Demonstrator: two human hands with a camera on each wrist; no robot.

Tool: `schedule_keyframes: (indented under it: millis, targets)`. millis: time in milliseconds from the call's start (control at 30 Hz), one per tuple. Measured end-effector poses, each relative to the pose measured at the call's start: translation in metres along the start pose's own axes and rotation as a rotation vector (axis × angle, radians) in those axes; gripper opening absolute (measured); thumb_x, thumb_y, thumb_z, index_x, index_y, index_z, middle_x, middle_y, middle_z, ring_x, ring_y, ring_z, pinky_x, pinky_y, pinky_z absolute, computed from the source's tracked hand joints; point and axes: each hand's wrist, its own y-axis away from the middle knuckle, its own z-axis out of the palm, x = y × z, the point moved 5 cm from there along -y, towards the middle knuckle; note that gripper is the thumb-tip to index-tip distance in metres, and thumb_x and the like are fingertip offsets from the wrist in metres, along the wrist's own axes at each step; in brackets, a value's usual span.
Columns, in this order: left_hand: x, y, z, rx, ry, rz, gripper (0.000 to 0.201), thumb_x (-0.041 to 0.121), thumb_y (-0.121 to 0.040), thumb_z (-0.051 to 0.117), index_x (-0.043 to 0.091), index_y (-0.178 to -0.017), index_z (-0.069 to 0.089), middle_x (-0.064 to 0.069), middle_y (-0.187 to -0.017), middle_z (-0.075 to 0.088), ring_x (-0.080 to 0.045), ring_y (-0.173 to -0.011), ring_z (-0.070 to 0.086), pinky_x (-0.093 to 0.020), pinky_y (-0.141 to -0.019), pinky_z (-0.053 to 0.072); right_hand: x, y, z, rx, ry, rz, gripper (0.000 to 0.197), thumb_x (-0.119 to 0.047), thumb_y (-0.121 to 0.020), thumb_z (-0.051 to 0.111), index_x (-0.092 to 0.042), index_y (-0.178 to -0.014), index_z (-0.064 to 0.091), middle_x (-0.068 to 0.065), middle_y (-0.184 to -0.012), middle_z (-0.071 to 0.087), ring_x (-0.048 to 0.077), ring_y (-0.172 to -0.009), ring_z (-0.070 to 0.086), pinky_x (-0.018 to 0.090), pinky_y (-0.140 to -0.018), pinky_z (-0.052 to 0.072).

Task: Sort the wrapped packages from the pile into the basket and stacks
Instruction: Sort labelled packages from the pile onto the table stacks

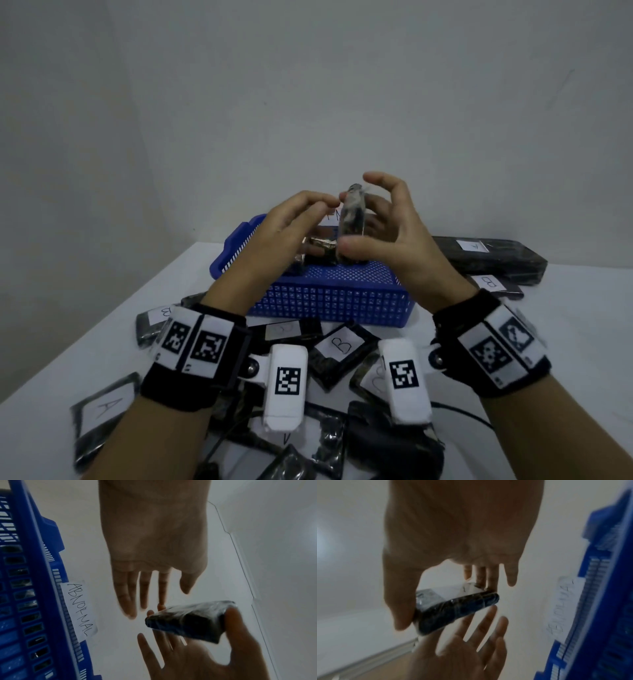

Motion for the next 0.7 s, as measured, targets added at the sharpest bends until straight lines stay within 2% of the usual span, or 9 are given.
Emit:
schedule_keyframes:
  millis: [67, 100, 167, 267, 367, 433, 500, 567, 700]
  targets:
    - [-0.008, 0.002, 0.001, -0.077, 0.088, -0.170, 0.050, 0.054, -0.098, 0.045, 0.015, -0.124, 0.061, -0.017, -0.117, 0.068, -0.039, -0.101, 0.067, -0.040, -0.082, 0.058, -0.003, 0.002, 0.001, -0.067, 0.192, -0.082, 0.112, -0.032, -0.063, 0.094, -0.030, -0.150, 0.023, -0.007, -0.149, 0.048, 0.006, -0.138, 0.047, 0.025, -0.111, 0.042]
    - [-0.009, 0.003, 0.002, -0.114, 0.122, -0.201, 0.056, 0.058, -0.092, 0.047, 0.015, -0.126, 0.059, -0.022, -0.116, 0.067, -0.044, -0.095, 0.065, -0.042, -0.082, 0.058, -0.006, 0.002, 0.002, -0.078, 0.256, -0.115, 0.117, -0.030, -0.064, 0.095, -0.030, -0.152, 0.020, -0.009, -0.155, 0.041, 0.003, -0.143, 0.039, 0.024, -0.115, 0.037]
    - [-0.008, 0.004, 0.002, -0.145, 0.156, -0.188, 0.051, 0.050, -0.088, 0.057, 0.016, -0.126, 0.058, -0.024, -0.108, 0.070, -0.037, -0.086, 0.067, -0.036, -0.075, 0.059, -0.008, 0.001, 0.003, -0.093, 0.349, -0.148, 0.123, -0.031, -0.064, 0.094, -0.029, -0.157, 0.014, -0.013, -0.162, 0.027, -0.001, -0.148, 0.026, 0.022, -0.119, 0.031]
    - [-0.005, 0.005, 0.002, -0.132, 0.154, -0.167, 0.044, 0.037, -0.085, 0.071, 0.020, -0.123, 0.055, -0.011, -0.098, 0.076, -0.026, -0.082, 0.073, -0.031, -0.071, 0.058, -0.002, 0.003, 0.002, -0.158, 0.405, -0.093, 0.126, -0.044, -0.064, 0.092, -0.038, -0.158, 0.009, -0.020, -0.164, 0.017, -0.004, -0.150, 0.018, 0.029, -0.120, 0.027]
    - [-0.003, 0.005, 0.000, -0.106, 0.054, -0.094, 0.043, 0.020, -0.084, 0.074, 0.023, -0.122, 0.053, -0.002, -0.098, 0.075, -0.021, -0.084, 0.074, -0.039, -0.076, 0.059, -0.003, 0.004, -0.002, -0.073, 0.274, -0.038, 0.095, -0.056, -0.078, 0.073, -0.043, -0.156, 0.020, -0.024, -0.158, 0.028, -0.005, -0.146, 0.027, 0.034, -0.118, 0.033]
    - [-0.001, 0.006, 0.000, -0.101, -0.039, -0.033, 0.045, 0.009, -0.085, 0.075, 0.025, -0.122, 0.053, 0.002, -0.101, 0.074, -0.015, -0.086, 0.073, -0.033, -0.078, 0.057, -0.004, 0.002, -0.007, 0.044, 0.269, -0.022, 0.072, -0.060, -0.087, 0.063, -0.040, -0.150, 0.036, -0.019, -0.155, 0.040, -0.001, -0.142, 0.037, 0.040, -0.117, 0.037]
    - [0.001, 0.006, 0.002, -0.089, -0.068, 0.030, 0.053, 0.003, -0.083, 0.076, 0.027, -0.124, 0.051, 0.004, -0.111, 0.070, -0.013, -0.096, 0.071, -0.030, -0.082, 0.057, -0.001, -0.001, -0.011, 0.087, 0.235, 0.037, 0.068, -0.067, -0.083, 0.059, -0.040, -0.144, 0.045, -0.014, -0.149, 0.049, 0.005, -0.135, 0.048, 0.045, -0.113, 0.043]
    - [0.005, 0.007, 0.003, -0.066, -0.085, 0.114, 0.059, 0.000, -0.082, 0.075, 0.026, -0.129, 0.048, 0.006, -0.122, 0.065, -0.014, -0.110, 0.067, -0.032, -0.090, 0.057, 0.004, -0.002, -0.012, 0.042, 0.173, 0.111, 0.072, -0.070, -0.078, 0.059, -0.040, -0.142, 0.046, -0.013, -0.145, 0.054, 0.006, -0.128, 0.056, 0.048, -0.109, 0.046]
    - [0.013, 0.008, 0.004, -0.030, -0.271, 0.296, 0.060, 0.003, -0.083, 0.074, 0.018, -0.134, 0.047, 0.008, -0.130, 0.059, -0.010, -0.127, 0.054, -0.035, -0.104, 0.049, 0.005, 0.001, 0.000, -0.087, 0.008, 0.194, 0.056, -0.056, -0.088, 0.053, -0.034, -0.140, 0.050, -0.008, -0.131, 0.066, 0.014, -0.120, 0.065, 0.050, -0.104, 0.049]
